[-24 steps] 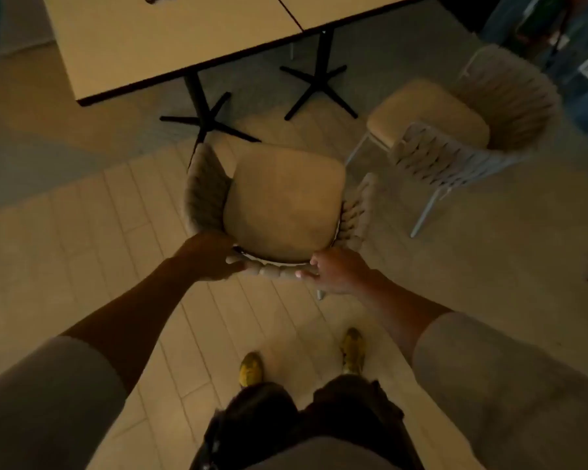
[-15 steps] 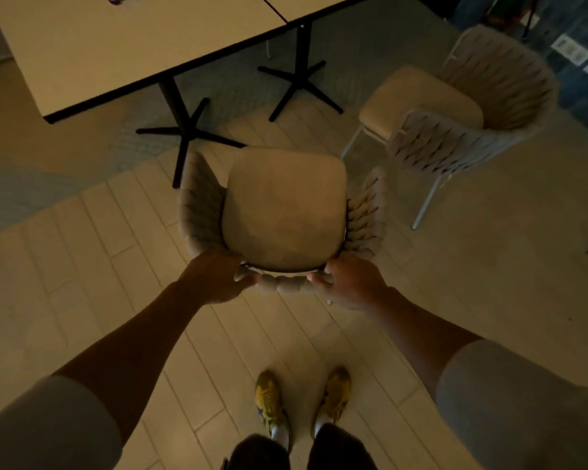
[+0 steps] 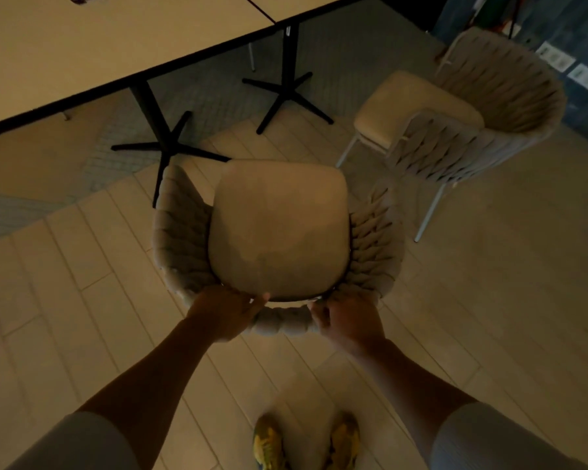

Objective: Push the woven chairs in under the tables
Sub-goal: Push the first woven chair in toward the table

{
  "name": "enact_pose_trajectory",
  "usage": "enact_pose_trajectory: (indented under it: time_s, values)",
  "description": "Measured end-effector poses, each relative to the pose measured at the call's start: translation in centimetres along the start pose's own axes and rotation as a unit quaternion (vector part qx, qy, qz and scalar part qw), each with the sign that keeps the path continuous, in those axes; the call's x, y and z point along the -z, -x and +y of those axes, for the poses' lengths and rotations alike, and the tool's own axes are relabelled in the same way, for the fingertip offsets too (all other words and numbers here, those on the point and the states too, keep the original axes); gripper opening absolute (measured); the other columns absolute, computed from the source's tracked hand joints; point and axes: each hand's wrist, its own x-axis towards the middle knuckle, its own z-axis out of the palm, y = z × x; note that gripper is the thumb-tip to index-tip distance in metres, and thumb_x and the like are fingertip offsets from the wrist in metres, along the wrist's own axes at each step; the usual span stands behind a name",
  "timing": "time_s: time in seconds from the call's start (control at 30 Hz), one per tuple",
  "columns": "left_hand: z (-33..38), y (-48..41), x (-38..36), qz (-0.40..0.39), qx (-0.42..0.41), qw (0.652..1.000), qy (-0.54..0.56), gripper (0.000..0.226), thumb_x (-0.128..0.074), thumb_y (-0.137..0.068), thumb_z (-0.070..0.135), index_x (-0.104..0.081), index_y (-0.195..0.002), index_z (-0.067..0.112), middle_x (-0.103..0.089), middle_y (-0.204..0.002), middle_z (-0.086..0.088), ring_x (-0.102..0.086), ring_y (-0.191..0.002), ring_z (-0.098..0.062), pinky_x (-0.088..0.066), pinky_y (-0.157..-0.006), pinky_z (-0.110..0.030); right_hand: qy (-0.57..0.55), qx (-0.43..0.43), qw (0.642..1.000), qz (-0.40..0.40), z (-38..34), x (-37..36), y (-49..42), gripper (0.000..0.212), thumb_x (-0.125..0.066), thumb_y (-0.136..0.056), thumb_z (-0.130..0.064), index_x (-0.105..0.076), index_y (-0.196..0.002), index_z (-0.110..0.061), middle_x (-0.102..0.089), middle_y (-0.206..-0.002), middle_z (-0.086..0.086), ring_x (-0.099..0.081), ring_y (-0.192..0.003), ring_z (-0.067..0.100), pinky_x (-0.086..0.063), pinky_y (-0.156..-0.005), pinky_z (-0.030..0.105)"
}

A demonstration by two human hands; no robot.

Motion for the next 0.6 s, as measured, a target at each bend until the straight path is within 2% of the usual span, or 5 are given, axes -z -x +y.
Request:
enact_pose_trajectory:
  time_s: [0.07,0.17,0.37,0.43,0.6]
  values:
    - [0.3,0.0,-1.2,0.024,0.038,0.999,0.017,0.069,-0.011,-0.099,0.071,-0.067,-0.098,0.031,-0.064,-0.083,0.006,-0.063,-0.079,-0.019,-0.054,-0.079,-0.035,0.026,0.011,1.0,-0.005,0.4,-1.0,-0.2,0.068,-0.027,-0.105,-0.059,-0.072,-0.07,-0.022,-0.071,-0.071,-0.001,-0.065,-0.079,0.023,-0.042,-0.084,0.039]
    - [0.4,-0.2,-3.5,0.083,0.027,0.996,0.003,0.067,-0.01,-0.099,0.067,-0.067,-0.093,0.033,-0.07,-0.079,0.006,-0.066,-0.072,-0.018,-0.056,-0.067,-0.034,0.037,0.049,0.998,-0.006,0.8,-1.9,-0.5,0.071,-0.016,-0.107,-0.055,-0.075,-0.082,-0.025,-0.075,-0.076,-0.003,-0.066,-0.079,0.021,-0.039,-0.097,0.04]
    - [1.1,-0.1,-2.9,0.101,0.052,0.993,-0.042,0.05,-0.026,-0.093,0.057,-0.064,-0.079,0.027,-0.062,-0.069,0.003,-0.059,-0.062,-0.019,-0.042,-0.053,-0.028,0.053,0.083,0.995,0.022,1.2,-1.6,-1.2,0.022,-0.064,-0.085,-0.033,-0.06,-0.066,-0.022,-0.059,-0.051,-0.003,-0.054,-0.046,0.022,-0.045,-0.074,0.036]
    - [1.0,-0.3,-3.0,0.109,0.051,0.992,-0.047,0.047,-0.029,-0.094,0.055,-0.061,-0.075,0.026,-0.053,-0.065,0.002,-0.051,-0.061,-0.019,-0.044,-0.055,-0.028,0.048,0.085,0.995,0.02,1.4,-2.1,-1.5,0.024,-0.067,-0.082,-0.03,-0.058,-0.062,-0.022,-0.057,-0.049,-0.002,-0.053,-0.044,0.022,-0.046,-0.074,0.037]
    - [0.5,-0.8,-3.6,0.107,0.039,0.993,-0.041,0.055,-0.025,-0.092,0.054,-0.069,-0.08,0.023,-0.066,-0.069,0.005,-0.063,-0.063,-0.018,-0.052,-0.058,-0.028,0.032,0.117,0.991,0.05,2.0,-3.4,-1.9,0.018,-0.068,-0.078,-0.022,-0.057,-0.064,-0.021,-0.06,-0.052,0.002,-0.056,-0.047,0.023,-0.048,-0.072,0.037]
